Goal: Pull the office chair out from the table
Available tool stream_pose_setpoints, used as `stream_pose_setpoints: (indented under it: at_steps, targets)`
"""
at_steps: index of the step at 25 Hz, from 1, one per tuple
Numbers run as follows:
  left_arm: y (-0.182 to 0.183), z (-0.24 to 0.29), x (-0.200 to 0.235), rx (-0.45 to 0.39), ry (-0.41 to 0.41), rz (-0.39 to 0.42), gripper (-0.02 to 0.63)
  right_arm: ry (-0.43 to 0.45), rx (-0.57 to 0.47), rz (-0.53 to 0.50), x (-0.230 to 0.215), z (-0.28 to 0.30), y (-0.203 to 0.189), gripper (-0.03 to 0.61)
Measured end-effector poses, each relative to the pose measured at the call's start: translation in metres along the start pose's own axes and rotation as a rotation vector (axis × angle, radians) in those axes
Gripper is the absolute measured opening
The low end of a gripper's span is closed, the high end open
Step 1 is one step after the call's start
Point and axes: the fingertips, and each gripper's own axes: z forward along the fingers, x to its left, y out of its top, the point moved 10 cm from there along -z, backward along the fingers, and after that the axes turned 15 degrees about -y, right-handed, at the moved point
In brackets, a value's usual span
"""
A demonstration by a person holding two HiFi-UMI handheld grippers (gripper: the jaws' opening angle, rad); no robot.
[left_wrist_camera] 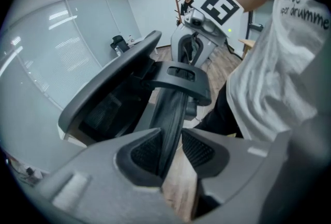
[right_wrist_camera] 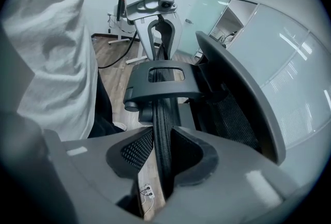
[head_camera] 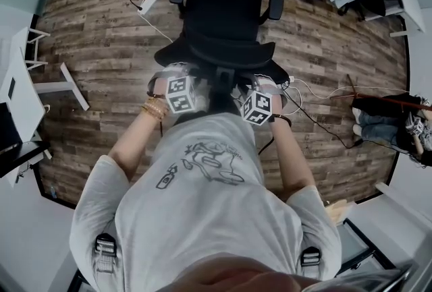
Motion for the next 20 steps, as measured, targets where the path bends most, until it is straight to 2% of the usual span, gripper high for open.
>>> stream_pose_setpoints:
  at_steps: [3,5,7,10,12,15,18,20]
  targets:
    - [0.001,-0.013,-0.002,-0.063,0.016,-0.032,0.127,0.017,0.004,0.041,-0.006,-0.009,0.007,0.127]
    - [0.003,-0.030,-0.004,-0.151,0.034,-0.069,0.098,0.016,-0.009,0.095,-0.011,-0.019,0.012,0.133]
    - [0.007,-0.050,-0.003,-0.269,0.046,-0.117,0.088,-0.007,-0.041,0.176,-0.021,-0.033,0.018,0.089]
    - [0.013,-0.080,-0.002,-0.468,0.048,-0.183,0.059,-0.043,-0.135,0.380,-0.043,-0.056,0.028,0.071]
    - [0.017,-0.099,-0.003,-0.593,0.058,-0.212,0.005,-0.059,-0.226,0.552,-0.057,-0.072,0.037,0.071]
    - [0.019,-0.124,-0.005,-0.773,0.102,-0.275,0.005,-0.110,-0.358,0.768,-0.074,-0.095,0.052,0.047]
    - [0.022,-0.147,-0.008,-0.966,0.134,-0.372,0.005,-0.155,-0.462,0.920,-0.088,-0.115,0.066,0.014]
    - [0.028,-0.161,-0.011,-1.046,0.153,-0.396,0.005,-0.176,-0.516,0.977,-0.094,-0.127,0.075,0.007]
